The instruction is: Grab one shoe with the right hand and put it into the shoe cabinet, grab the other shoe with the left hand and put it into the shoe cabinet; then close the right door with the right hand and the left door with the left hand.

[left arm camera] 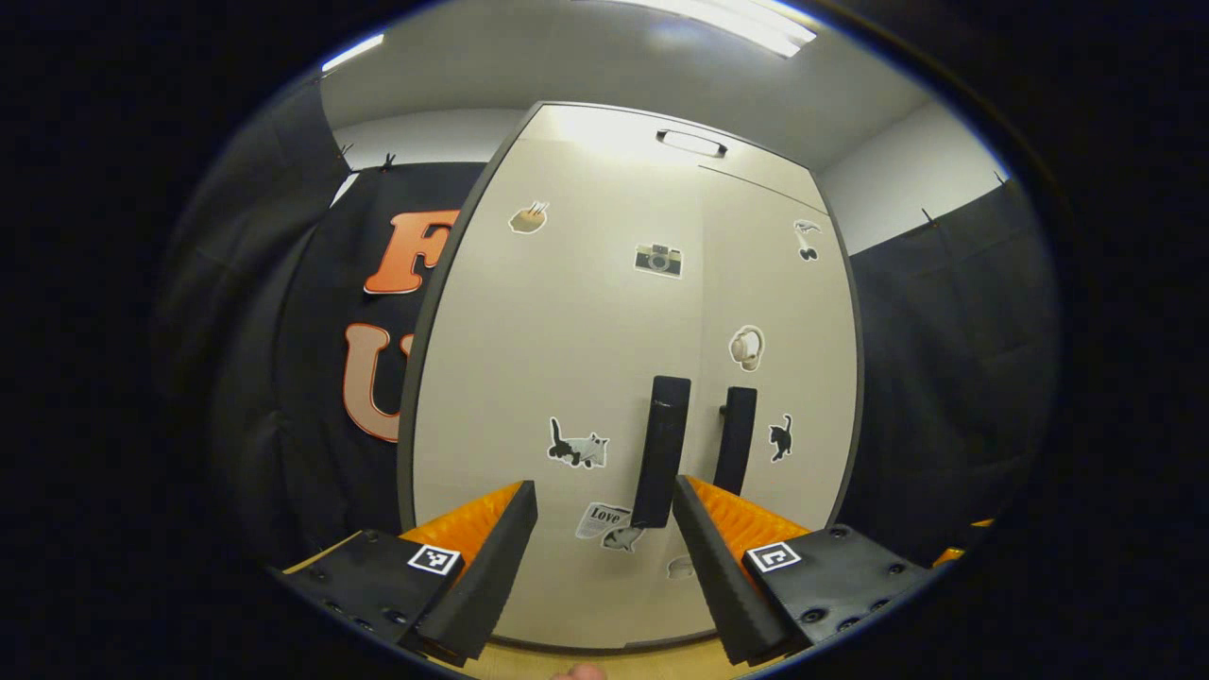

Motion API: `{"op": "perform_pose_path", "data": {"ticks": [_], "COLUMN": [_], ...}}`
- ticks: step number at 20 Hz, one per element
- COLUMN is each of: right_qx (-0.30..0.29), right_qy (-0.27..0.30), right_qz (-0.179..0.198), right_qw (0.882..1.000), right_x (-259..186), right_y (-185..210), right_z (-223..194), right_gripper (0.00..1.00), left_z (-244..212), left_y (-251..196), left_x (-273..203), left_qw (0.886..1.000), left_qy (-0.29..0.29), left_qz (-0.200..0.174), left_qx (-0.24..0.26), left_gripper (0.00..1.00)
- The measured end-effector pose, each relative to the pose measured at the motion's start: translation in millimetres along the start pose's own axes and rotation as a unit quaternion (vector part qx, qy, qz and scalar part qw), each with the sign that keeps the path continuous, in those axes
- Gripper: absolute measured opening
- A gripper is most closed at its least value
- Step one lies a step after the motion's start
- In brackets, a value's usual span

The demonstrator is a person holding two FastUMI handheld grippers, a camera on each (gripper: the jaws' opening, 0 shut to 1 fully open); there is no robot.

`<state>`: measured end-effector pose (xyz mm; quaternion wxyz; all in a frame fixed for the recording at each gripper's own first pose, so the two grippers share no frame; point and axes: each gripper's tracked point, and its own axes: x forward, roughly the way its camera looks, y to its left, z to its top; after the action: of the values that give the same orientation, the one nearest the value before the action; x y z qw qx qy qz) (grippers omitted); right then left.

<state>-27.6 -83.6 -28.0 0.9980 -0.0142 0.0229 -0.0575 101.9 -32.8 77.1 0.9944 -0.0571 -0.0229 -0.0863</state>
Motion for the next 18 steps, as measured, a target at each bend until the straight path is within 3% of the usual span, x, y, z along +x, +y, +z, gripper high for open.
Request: {"op": "perform_pose_path", "data": {"ticks": [8, 18], "right_qx": [-0.006, 0.003], "right_qy": [0.011, 0.008], "right_qz": [0.053, 0.082], "right_qw": [0.999, 0.997], "right_x": [2, -17], "right_y": [43, 71], "right_z": [-11, -20], "right_gripper": [0.92, 0.92], "left_z": [-45, -92], "left_y": [3, -1], "left_x": [-98, -154], "left_qw": [0.999, 0.997], "left_qy": [0.025, 0.023], "left_qz": [0.038, 0.074], "left_qx": [0.01, 0.024], "left_gripper": [0.94, 0.95]}}
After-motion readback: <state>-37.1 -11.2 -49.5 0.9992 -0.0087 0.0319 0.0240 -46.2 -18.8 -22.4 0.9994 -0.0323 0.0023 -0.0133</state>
